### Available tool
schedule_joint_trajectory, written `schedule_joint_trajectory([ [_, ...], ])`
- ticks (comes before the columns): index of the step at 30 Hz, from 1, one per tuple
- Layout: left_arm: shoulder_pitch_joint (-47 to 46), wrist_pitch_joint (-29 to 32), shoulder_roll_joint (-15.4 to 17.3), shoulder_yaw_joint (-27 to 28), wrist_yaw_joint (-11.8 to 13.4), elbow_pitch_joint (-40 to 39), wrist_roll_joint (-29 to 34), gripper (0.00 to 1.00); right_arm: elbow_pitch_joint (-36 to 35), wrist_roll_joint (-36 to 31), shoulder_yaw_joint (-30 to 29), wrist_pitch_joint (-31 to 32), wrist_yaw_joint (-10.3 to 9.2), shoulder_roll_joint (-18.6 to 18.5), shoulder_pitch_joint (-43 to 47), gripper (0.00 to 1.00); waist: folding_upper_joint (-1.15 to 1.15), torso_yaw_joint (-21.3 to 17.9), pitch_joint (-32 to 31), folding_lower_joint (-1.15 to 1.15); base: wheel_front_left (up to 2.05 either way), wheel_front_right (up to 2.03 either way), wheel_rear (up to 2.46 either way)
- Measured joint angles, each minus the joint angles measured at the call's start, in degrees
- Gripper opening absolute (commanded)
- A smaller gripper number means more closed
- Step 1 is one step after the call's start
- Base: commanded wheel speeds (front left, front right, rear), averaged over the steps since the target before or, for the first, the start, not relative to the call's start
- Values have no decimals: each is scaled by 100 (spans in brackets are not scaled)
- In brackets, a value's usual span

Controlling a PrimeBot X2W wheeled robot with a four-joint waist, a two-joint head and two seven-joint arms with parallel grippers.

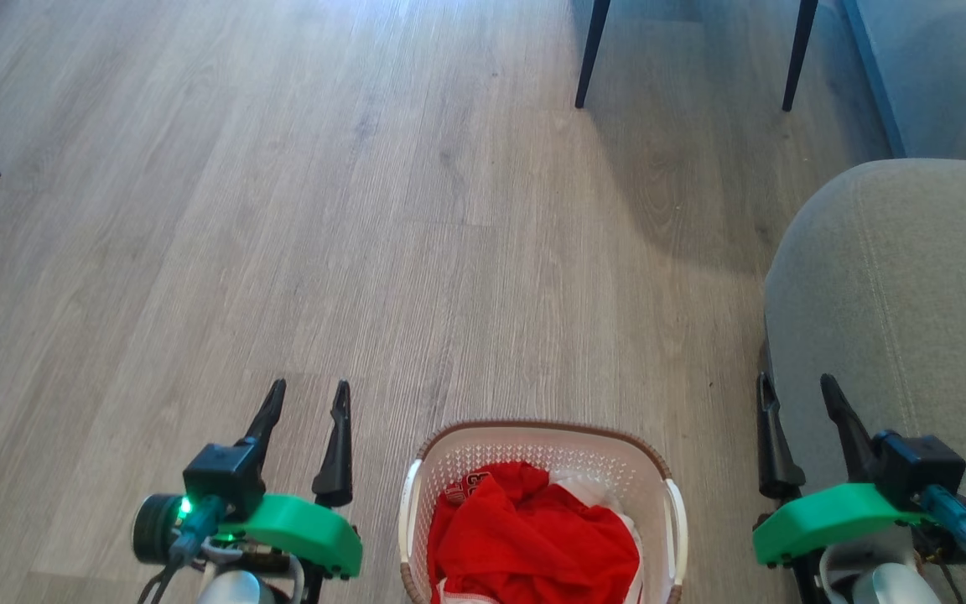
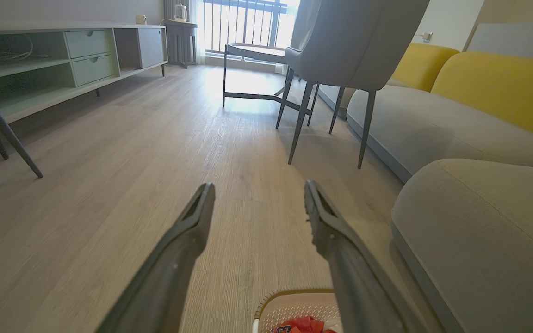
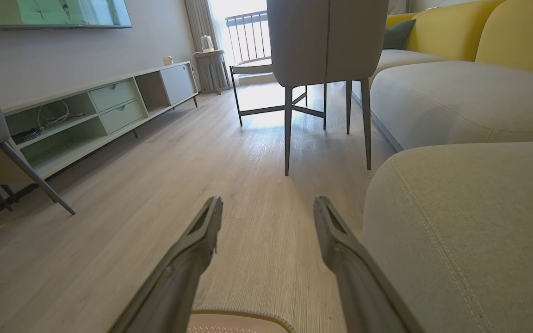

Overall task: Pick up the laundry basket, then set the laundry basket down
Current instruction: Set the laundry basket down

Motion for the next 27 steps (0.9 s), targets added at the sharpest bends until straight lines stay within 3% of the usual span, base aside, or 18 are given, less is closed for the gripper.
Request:
schedule_joint_trajectory([
  [27, -2, 0, 0, -48, -9, -200, 41, 100, -93, 2, -47, 0, 0, 12, -14, 100, 0, 97, 62, 0, 0, 0, 0],
])
